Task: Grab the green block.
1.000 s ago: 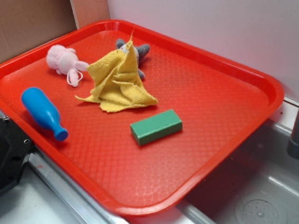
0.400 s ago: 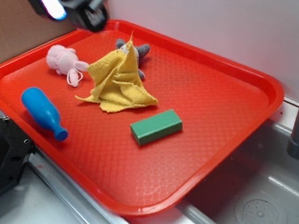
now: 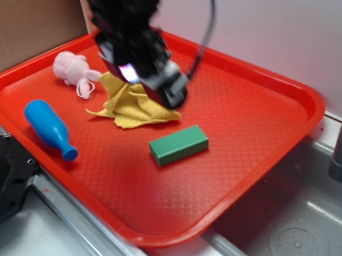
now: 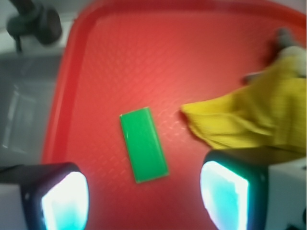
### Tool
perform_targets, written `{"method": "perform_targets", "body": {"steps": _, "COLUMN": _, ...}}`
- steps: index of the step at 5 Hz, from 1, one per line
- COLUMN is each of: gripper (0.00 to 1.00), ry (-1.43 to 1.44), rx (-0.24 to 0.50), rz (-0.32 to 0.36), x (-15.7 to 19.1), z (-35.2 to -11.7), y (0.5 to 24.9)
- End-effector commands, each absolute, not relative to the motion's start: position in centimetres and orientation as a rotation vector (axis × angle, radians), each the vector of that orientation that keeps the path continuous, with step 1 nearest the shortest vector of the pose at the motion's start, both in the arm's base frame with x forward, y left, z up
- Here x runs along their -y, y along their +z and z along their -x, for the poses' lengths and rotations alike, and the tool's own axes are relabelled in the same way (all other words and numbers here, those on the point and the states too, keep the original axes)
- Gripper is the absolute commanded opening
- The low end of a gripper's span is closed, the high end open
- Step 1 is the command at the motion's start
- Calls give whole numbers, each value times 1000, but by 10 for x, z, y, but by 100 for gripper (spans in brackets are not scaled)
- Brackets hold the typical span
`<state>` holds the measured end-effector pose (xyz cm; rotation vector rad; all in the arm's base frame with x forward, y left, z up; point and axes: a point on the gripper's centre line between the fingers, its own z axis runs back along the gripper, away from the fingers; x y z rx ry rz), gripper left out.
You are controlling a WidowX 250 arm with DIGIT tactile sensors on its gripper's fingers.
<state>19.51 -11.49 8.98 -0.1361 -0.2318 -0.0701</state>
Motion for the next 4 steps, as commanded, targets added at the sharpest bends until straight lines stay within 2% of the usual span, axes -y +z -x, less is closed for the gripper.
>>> {"method": "perform_targets", "body": {"steps": 1, "gripper": 100, "ry": -122, "rx": 208, "rz": 97, "x": 131, "z": -216, "y": 47}}
{"method": "perform_targets", "body": {"steps": 2, "gripper": 100, "ry": -172, "rx": 168, "rz": 106, "x": 137, "z": -213, "y": 24}}
{"method": "perform_targets", "body": {"steps": 3, "gripper": 0, "ry": -179, "rx": 159, "rz": 93, "x": 137, "z": -211, "y": 17}}
{"method": "perform_targets", "body": {"steps": 4, "gripper": 0, "ry": -155, "rx": 150, "rz": 96, "x": 132, "z": -212, "y": 18}}
